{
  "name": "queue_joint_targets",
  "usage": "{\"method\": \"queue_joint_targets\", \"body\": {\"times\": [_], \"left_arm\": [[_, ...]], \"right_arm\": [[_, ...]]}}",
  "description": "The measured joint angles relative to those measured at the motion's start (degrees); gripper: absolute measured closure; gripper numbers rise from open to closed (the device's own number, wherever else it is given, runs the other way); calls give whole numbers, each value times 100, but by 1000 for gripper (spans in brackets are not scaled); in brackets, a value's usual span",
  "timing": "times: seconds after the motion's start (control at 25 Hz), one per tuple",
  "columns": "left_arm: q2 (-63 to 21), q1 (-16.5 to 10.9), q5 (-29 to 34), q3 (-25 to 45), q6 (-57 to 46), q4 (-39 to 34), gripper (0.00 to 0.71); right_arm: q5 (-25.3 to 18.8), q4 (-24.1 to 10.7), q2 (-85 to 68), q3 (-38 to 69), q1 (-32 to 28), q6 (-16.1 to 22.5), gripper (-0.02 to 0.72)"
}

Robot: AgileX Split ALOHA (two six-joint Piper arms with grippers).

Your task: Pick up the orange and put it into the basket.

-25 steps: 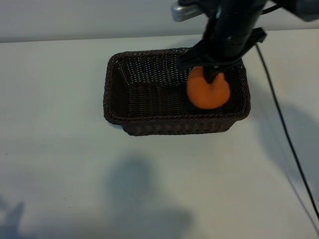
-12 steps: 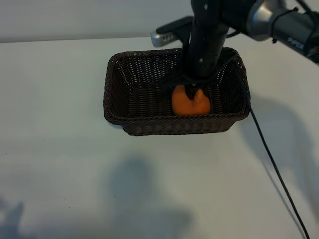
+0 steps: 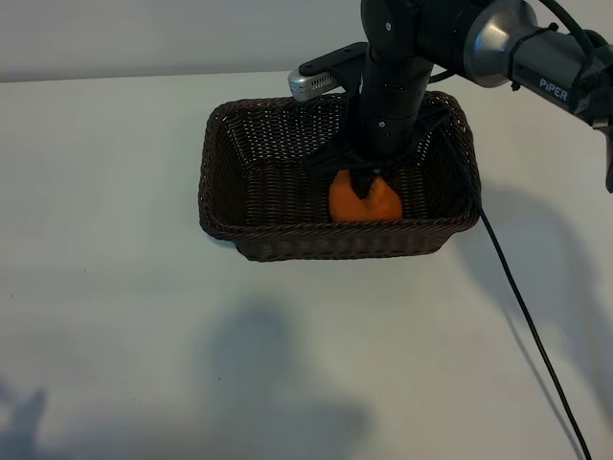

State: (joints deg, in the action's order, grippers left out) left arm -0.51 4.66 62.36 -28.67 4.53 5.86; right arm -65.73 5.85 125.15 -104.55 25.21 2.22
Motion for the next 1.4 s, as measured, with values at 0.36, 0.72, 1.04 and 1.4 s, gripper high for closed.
{"method": "queue_joint_targets", "body": {"times": [0.36,0.72,1.04,1.4], "left_arm": [[0,0,0,0,0,0,239],[0,0,0,0,0,0,239],[0,0,0,0,0,0,239],[0,0,0,0,0,0,239]], "right_arm": [[-364,17,-10,-582,0,4,165],[-424,-218,-154,-1435,-20,18,164],[-440,-633,-154,-1435,-789,120,164],[-440,-722,-154,-1435,-2248,13,193]]}}
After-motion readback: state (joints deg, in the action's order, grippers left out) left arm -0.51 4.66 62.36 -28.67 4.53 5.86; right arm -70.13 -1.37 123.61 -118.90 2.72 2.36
